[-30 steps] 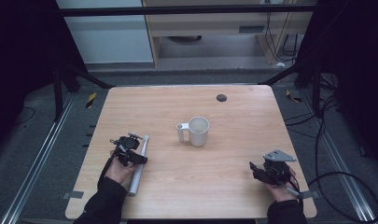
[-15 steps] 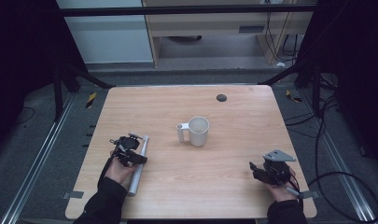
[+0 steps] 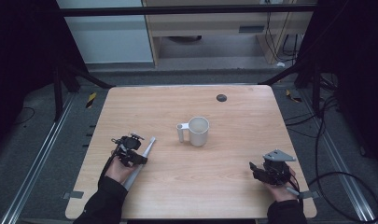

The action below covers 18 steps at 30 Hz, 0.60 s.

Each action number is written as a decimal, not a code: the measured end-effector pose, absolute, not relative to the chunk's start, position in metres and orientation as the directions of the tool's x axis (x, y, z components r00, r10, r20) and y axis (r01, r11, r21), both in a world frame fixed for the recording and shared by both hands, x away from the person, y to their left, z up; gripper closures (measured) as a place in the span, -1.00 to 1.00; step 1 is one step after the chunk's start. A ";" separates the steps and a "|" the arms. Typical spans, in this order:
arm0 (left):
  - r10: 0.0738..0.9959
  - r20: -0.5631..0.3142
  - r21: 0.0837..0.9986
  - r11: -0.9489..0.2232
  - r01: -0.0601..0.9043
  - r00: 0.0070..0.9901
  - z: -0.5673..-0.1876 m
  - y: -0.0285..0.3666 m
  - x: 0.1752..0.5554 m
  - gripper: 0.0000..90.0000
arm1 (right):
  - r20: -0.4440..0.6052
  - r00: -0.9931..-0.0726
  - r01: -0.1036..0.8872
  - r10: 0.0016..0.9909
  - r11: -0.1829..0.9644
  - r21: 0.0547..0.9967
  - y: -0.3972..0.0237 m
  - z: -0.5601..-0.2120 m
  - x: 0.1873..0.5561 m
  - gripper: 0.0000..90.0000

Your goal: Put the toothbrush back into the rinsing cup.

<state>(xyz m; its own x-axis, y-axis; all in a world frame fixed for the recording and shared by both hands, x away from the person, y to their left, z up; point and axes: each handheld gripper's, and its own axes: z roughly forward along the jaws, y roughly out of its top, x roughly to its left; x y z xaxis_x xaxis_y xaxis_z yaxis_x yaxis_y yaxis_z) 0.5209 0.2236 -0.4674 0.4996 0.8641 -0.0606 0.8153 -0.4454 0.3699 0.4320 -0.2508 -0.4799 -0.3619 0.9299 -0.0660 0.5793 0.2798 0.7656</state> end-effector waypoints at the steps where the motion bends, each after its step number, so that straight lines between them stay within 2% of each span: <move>1: 0.864 -0.061 0.364 -0.447 0.817 0.500 -0.467 0.223 0.521 0.45 | -0.065 -0.362 0.580 0.930 0.279 0.765 -0.251 -0.480 0.432 -0.19; 8: 0.846 -0.029 0.336 -0.493 0.803 0.532 -0.466 0.219 0.523 0.48 | -0.064 -0.363 0.582 0.930 0.280 0.764 -0.251 -0.480 0.432 -0.19; 18: 0.823 -0.045 0.357 -0.516 0.778 0.567 -0.460 0.222 0.518 0.49 | -0.066 -0.364 0.583 0.929 0.282 0.762 -0.252 -0.480 0.432 -0.18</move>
<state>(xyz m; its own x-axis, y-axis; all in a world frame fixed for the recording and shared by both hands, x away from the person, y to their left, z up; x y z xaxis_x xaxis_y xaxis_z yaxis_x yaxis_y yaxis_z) 0.5182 0.2216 -0.4597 0.5666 0.8227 -0.0453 0.7783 -0.5164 0.3572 0.4322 -0.2519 -0.4799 -0.3641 0.9291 -0.0657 0.5825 0.2822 0.7623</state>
